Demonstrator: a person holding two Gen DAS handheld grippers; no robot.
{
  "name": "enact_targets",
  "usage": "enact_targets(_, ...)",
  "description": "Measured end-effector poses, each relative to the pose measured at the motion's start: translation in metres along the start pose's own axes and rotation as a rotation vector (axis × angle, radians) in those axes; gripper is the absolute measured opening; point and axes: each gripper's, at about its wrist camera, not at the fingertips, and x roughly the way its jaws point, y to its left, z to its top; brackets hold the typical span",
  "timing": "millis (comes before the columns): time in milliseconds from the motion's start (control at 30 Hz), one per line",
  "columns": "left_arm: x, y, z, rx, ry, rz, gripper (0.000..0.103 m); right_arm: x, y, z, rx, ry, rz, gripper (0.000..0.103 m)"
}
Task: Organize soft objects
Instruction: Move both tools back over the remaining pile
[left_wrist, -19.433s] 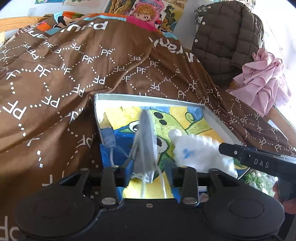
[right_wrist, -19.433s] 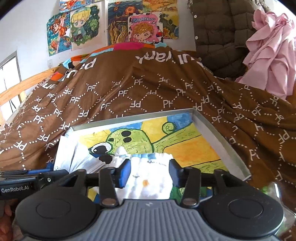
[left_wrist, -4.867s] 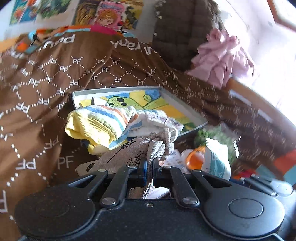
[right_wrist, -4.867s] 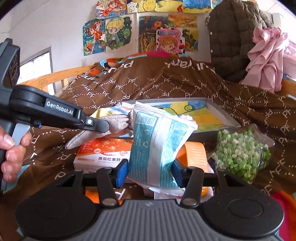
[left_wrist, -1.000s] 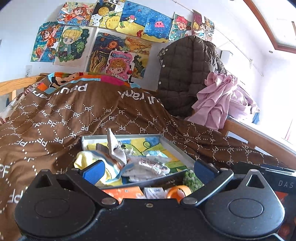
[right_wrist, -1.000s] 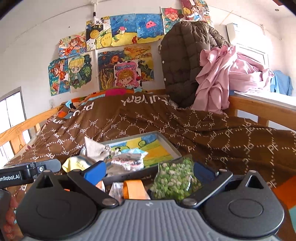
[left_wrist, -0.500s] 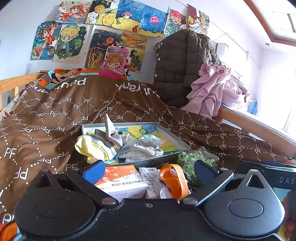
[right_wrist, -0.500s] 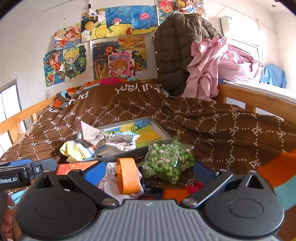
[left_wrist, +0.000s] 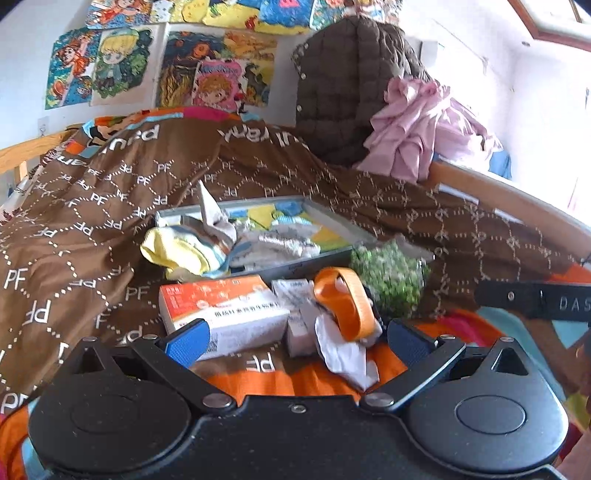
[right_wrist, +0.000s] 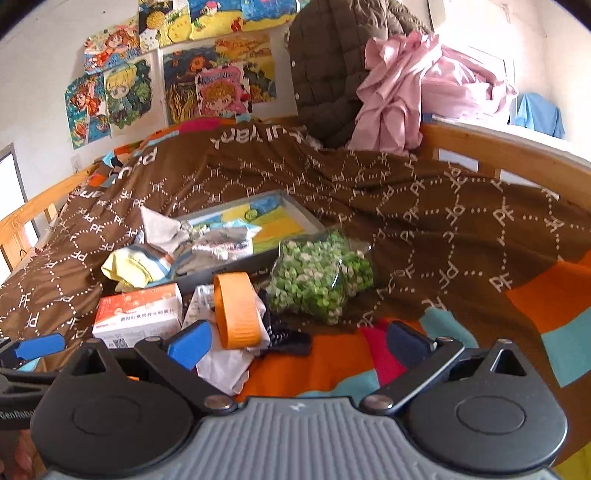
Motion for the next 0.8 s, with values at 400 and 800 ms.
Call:
enact_targets(400,0.023,-0.011,-0.018,0.044,0.109,-0.024,0.102,0.017,0.004,-0.002,-0.018,0.099,0.027,0.103)
enact_targets(800,0.051,-0.021,-0.029,0.06,0.18,-0.053,0.102,0.041,0.014,0.001,-0.114,0.15,0.028,0.103)
